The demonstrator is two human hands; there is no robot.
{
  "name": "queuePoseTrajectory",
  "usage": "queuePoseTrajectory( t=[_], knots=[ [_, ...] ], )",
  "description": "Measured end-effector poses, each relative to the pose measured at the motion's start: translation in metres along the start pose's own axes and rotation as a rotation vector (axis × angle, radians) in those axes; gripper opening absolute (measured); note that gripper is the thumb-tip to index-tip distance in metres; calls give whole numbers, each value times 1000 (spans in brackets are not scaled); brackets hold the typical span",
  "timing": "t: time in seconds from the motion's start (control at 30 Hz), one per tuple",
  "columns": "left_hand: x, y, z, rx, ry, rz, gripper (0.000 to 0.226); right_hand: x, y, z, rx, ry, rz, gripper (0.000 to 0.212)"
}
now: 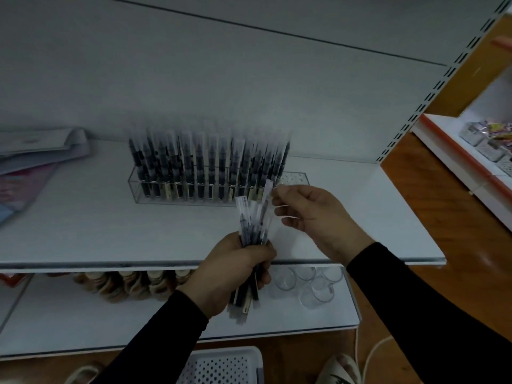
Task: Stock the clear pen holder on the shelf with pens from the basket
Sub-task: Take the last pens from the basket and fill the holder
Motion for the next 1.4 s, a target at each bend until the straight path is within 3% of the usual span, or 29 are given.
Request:
queuePoseTrajectory(
  t=[0.17,0.37,0.53,0.83,1.1,1.23,1.4],
  knots=[
    [0,1,4,-31,-38,-8,24,4,-3,4,-90,105,31,23],
    [-2,3,4,-50,-87,2,20,-18,-16,-29,225,-167,-79,17],
    [-1,2,0,-27,-62,15,20,-55,-25,-61,389,-172,-271,18],
    [0,0,-4,23,-17,34,26,-72,-32,-62,380,57,-472,15],
    [-1,-1,-11,96,75,8,52,-70,-38,-60,389,147,-507,12],
    [-4,-3,-11,77,91,-2,42,-71,-40,-63,431,230,-530,12],
    [0,-2,-14,164,-78,106,34,-73,-43,-54,384,375,-536,20]
  ],
)
Point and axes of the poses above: each hand's wrist, its own y-axis away from the middle knuckle, its own z-axis out of the palm, x = y × z, the point moved 7 cm from there along -y, towards the middle knuckle, and after that the axes turned 11 degrees about -z, right-handed, at the moved point
